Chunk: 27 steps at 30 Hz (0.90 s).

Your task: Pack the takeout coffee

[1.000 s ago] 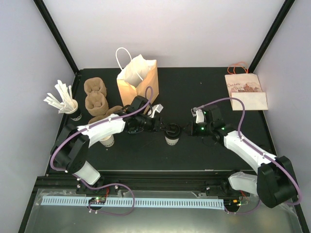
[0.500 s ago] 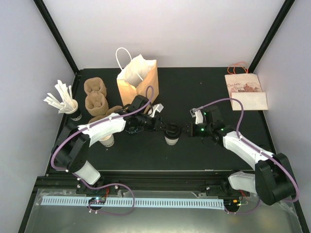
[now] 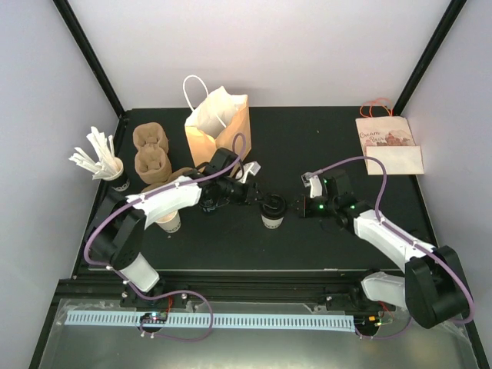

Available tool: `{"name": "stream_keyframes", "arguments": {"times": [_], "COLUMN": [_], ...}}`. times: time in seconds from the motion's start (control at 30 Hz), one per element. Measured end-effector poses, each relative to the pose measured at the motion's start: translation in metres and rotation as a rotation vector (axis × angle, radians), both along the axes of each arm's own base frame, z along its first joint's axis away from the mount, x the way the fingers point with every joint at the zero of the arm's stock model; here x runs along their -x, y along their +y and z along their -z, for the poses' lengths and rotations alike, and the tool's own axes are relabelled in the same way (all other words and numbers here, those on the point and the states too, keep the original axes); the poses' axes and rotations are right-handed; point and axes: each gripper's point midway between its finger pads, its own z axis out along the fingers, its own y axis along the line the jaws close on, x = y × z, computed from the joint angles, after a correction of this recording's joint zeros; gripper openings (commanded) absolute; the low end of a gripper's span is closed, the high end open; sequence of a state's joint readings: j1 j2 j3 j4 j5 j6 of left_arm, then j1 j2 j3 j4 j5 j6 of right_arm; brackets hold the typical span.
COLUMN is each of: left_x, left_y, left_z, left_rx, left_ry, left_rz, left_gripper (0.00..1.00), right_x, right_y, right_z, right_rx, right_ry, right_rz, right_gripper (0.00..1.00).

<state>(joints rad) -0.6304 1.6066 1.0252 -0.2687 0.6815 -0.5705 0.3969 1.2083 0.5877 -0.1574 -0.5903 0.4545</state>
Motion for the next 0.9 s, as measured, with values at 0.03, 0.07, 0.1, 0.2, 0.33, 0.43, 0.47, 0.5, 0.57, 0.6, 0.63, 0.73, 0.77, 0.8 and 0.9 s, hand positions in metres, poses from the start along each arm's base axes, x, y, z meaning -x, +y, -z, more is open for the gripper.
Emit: {"name": "stream_keyframes", "arguments": {"times": [0.03,0.07,0.1,0.2,0.33,0.43,0.47,0.5,0.57,0.6,0.63,0.73,0.77,0.8,0.9], "left_x": [-0.002,-0.004,-0.005,-0.009,-0.015,-0.018,-0.019,-0.021,-0.025,-0.026,-0.028,-0.032,-0.032,-0.031,-0.021], "left_y": [-0.001,-0.002,-0.003,-0.005,-0.006,-0.007,-0.007,-0.007,-0.008,-0.009,-0.009,-0.008,-0.006,-0.005,0.002], "left_z": [0.0,-0.001,-0.001,-0.002,-0.004,-0.009,-0.011,-0.013,-0.02,-0.023,-0.026,-0.034,-0.035,-0.037,-0.04], "left_rx": [-0.001,-0.004,-0.007,-0.019,-0.038,-0.042,-0.042,-0.041,-0.036,-0.035,-0.034,-0.038,-0.04,-0.045,-0.04], "left_ry": [-0.003,-0.004,-0.005,-0.006,-0.016,-0.032,-0.036,-0.041,-0.057,-0.066,-0.074,-0.099,-0.103,-0.107,-0.113], "left_rz": [0.0,0.0,0.001,0.002,-0.005,-0.007,-0.008,-0.01,-0.009,-0.006,-0.006,-0.01,-0.013,-0.015,-0.02], "left_gripper": [0.34,0.34,0.34,0.35,0.36,0.4,0.42,0.45,0.51,0.54,0.55,0.5,0.47,0.46,0.42], "right_x": [0.001,0.002,0.002,0.003,0.005,0.005,0.005,0.005,0.005,0.004,0.003,-0.002,-0.004,-0.006,-0.016], "right_y": [-0.001,-0.001,-0.002,-0.003,-0.004,-0.003,-0.003,-0.004,-0.006,-0.007,-0.008,-0.008,-0.009,-0.009,-0.007], "right_z": [0.0,-0.001,-0.002,-0.004,-0.009,-0.015,-0.015,-0.016,-0.016,-0.018,-0.019,-0.027,-0.029,-0.032,-0.036], "right_rx": [0.004,0.011,0.015,0.042,0.072,0.081,0.085,0.092,0.108,0.116,0.124,0.141,0.147,0.155,0.179], "right_ry": [0.005,0.012,0.021,0.061,0.094,0.094,0.095,0.096,0.098,0.095,0.09,0.054,0.041,0.027,0.002], "right_rz": [0.001,0.001,0.001,0.004,0.002,-0.006,-0.006,-0.005,0.001,0.003,0.002,-0.006,-0.008,-0.012,-0.02], "right_gripper": [0.11,0.11,0.11,0.11,0.13,0.15,0.15,0.16,0.19,0.23,0.26,0.31,0.31,0.31,0.3]}}
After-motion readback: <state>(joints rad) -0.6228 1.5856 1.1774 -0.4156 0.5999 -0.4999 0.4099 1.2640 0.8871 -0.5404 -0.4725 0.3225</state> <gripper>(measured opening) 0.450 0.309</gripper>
